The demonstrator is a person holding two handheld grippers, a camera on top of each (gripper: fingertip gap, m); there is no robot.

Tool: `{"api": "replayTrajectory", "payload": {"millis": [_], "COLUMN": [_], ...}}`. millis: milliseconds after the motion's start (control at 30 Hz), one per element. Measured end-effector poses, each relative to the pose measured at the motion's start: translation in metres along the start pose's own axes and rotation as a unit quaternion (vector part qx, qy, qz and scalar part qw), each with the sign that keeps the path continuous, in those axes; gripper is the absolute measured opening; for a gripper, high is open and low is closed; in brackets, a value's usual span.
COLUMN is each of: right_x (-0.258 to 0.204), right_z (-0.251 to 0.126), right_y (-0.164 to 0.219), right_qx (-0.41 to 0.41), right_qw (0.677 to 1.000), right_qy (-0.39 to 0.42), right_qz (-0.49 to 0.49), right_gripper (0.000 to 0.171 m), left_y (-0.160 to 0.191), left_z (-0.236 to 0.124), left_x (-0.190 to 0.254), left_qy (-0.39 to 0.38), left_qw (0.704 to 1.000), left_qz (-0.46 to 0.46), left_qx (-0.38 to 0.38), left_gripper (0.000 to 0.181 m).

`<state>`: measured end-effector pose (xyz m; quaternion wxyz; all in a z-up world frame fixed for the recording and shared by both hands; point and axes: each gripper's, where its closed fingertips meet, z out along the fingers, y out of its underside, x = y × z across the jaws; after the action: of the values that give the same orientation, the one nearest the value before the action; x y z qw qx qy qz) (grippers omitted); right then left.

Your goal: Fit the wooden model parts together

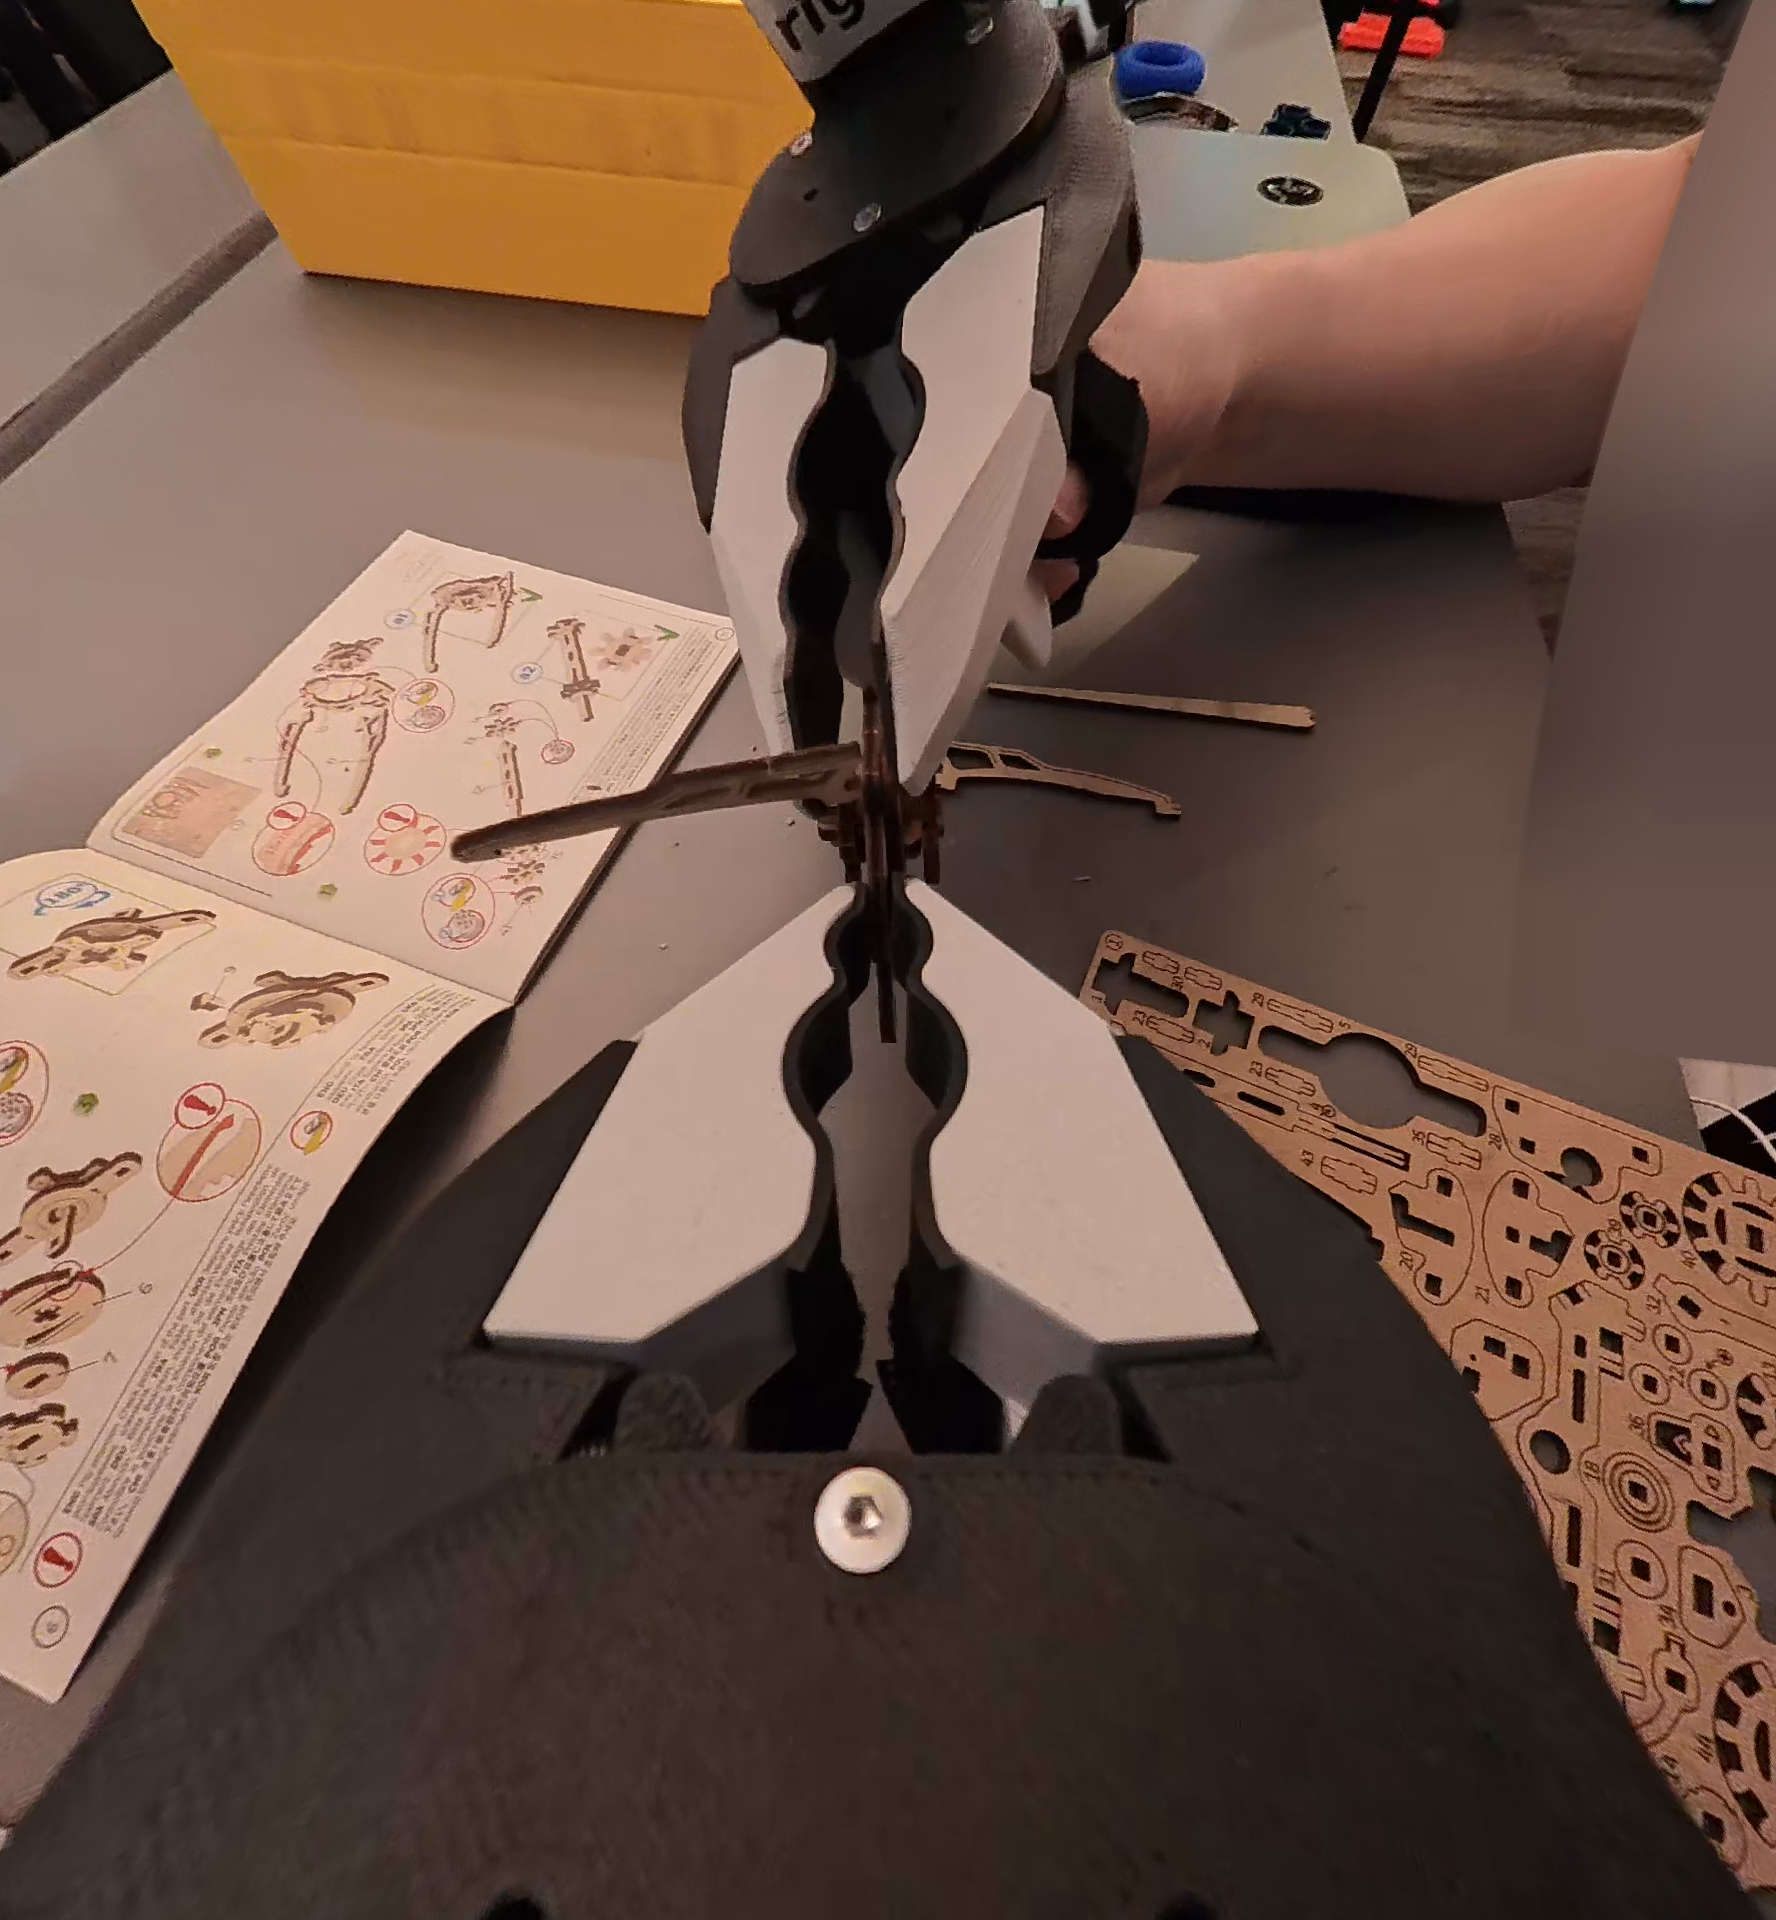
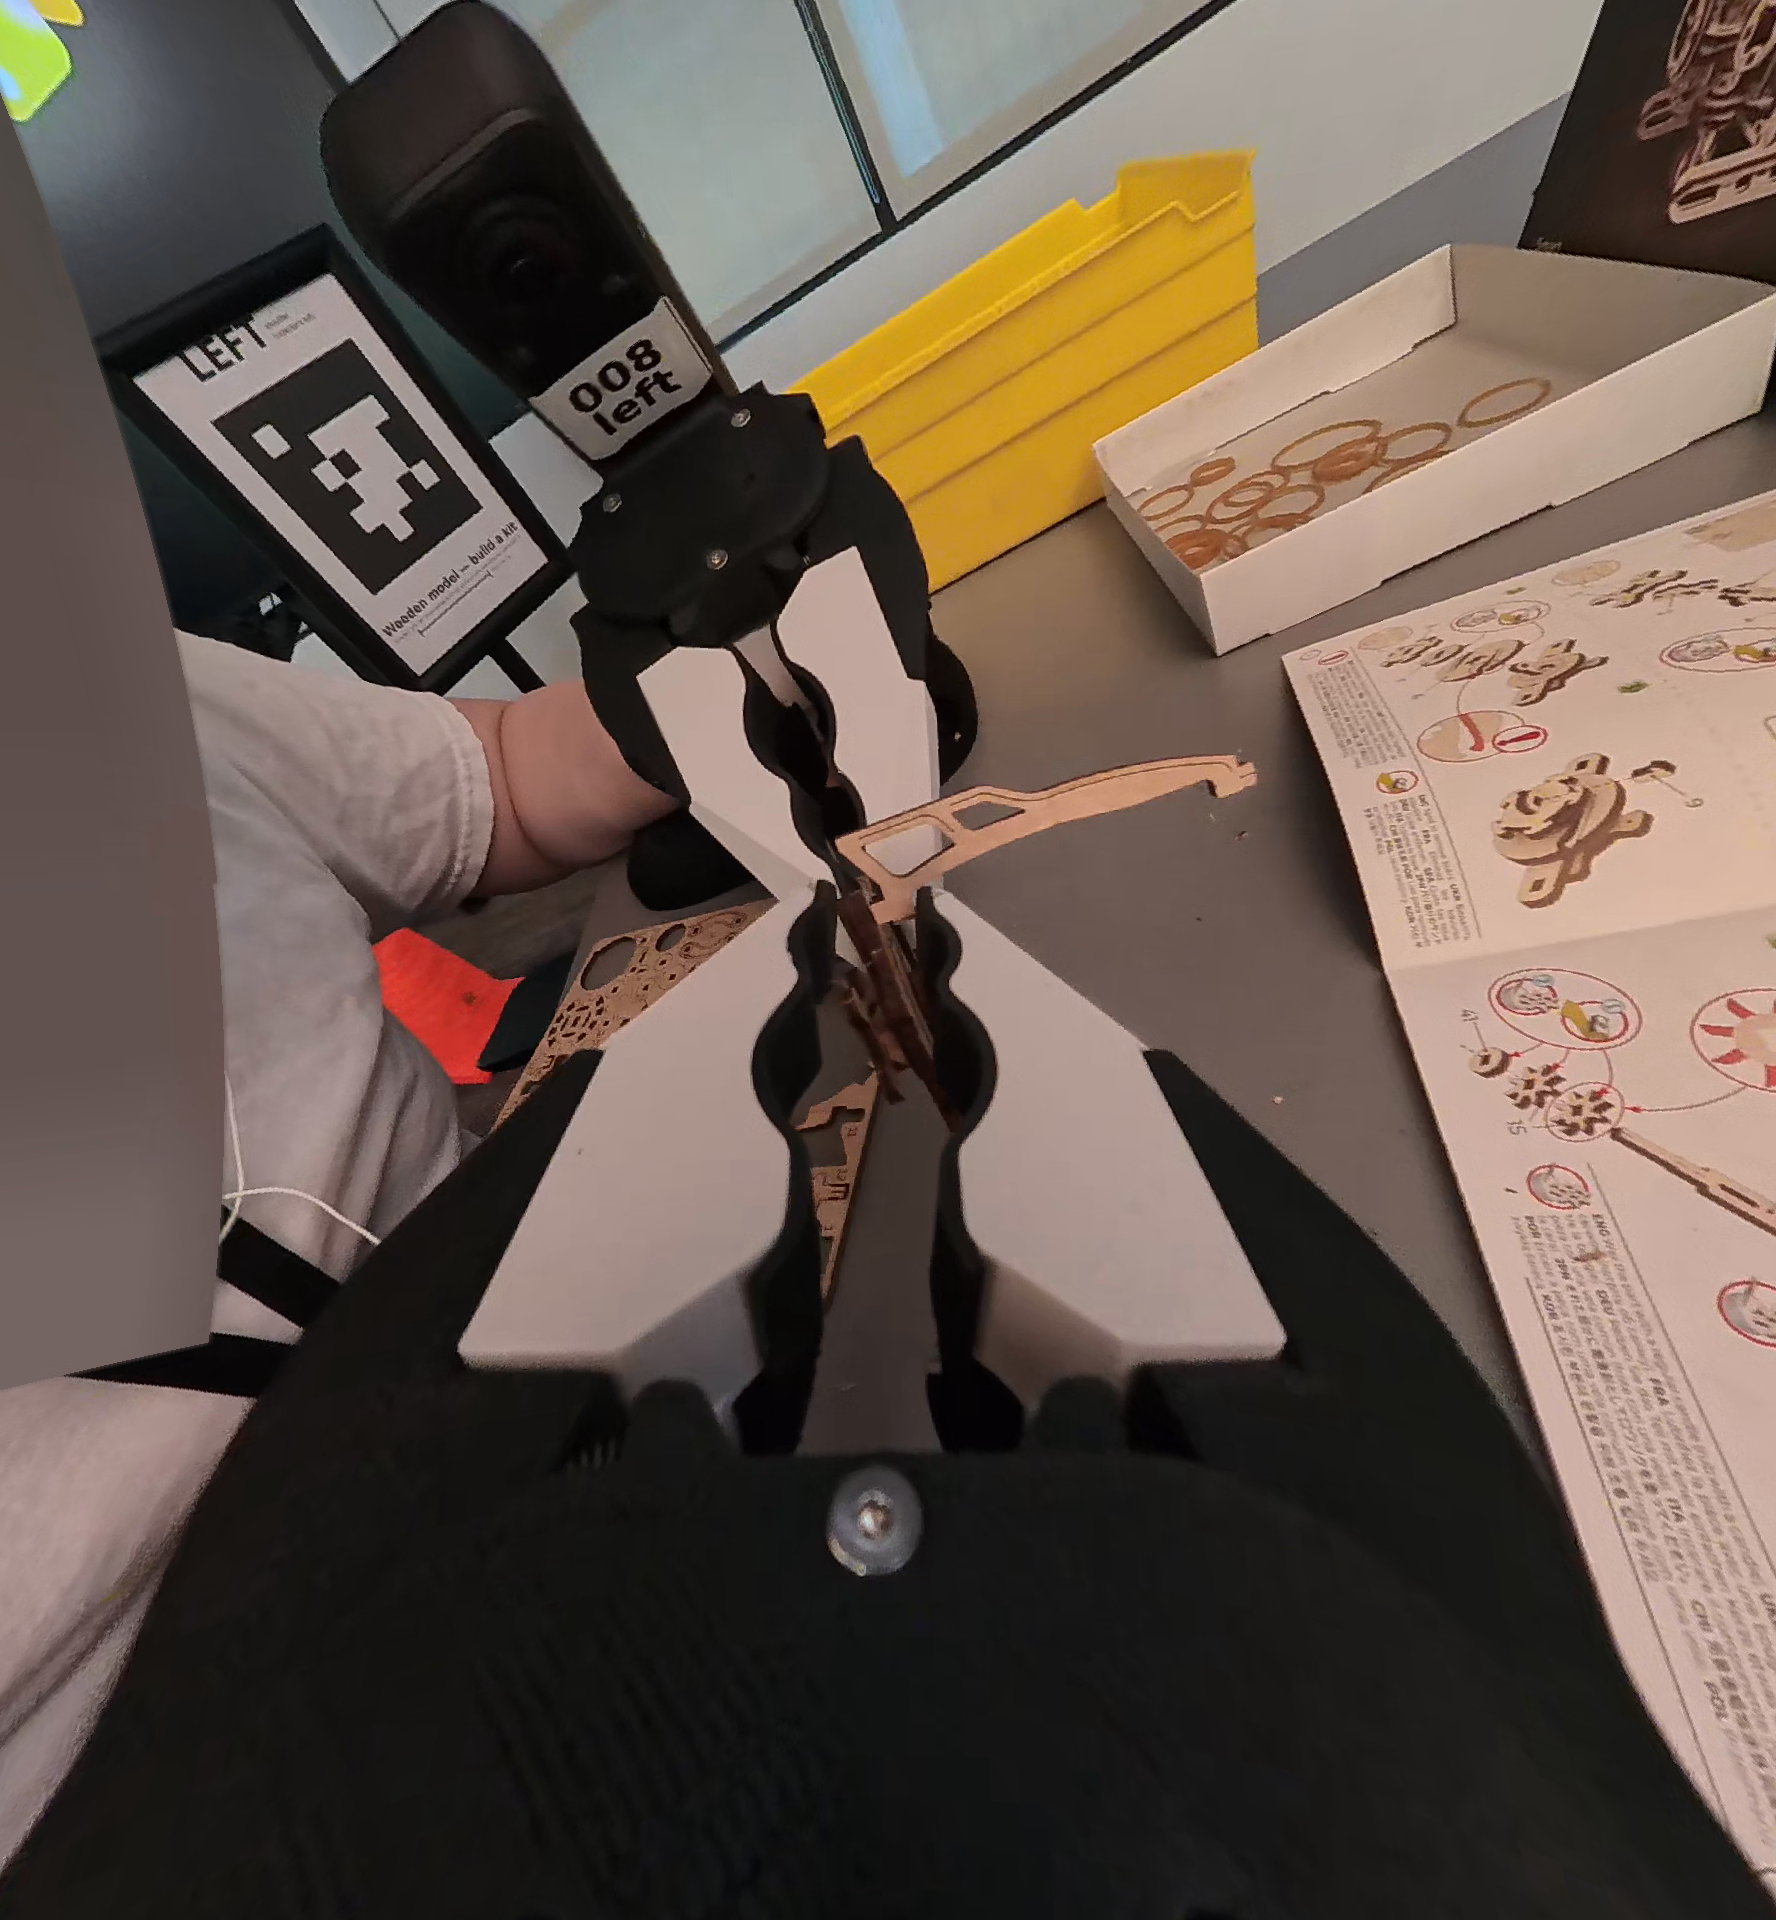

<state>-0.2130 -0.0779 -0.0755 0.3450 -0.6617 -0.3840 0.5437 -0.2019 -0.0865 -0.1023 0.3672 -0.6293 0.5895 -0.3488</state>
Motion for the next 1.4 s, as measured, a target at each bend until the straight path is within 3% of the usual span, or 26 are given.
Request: {"api": "replayTrajectory", "payload": {"millis": [500,867,1100,1267,1400], "right_x": [-0.012,-0.015,-0.017,-0.013,-0.011], "right_z": [-0.001,-0.001,-0.003,0.001,0.002], "right_y": [-0.008,-0.007,-0.010,-0.008,-0.005], "right_qx": [0.013,0.013,0.049,0.041,0.041], "right_qw": [0.990,0.988,0.994,0.996,0.991], "right_qy": [0.046,0.044,-0.095,-0.075,-0.093], "right_qz": [-0.134,-0.151,0.038,0.036,0.089], "right_gripper": [0.010,0.010,0.013,0.012,0.012], "left_y": [-0.013,-0.013,-0.014,-0.010,-0.008], "left_z": [-0.006,-0.006,-0.007,-0.008,-0.007], "left_x": [0.010,0.013,0.012,0.011,0.014], "left_qy": [0.048,0.040,0.023,0.055,0.078], "left_qw": [0.997,0.999,0.999,0.997,0.994], "left_qz": [-0.042,-0.011,0.009,-0.043,-0.068], "left_qx": [0.037,0.034,0.030,0.024,0.021], "left_gripper": [0.000,0.000,0.000,0.000,0.000]}}
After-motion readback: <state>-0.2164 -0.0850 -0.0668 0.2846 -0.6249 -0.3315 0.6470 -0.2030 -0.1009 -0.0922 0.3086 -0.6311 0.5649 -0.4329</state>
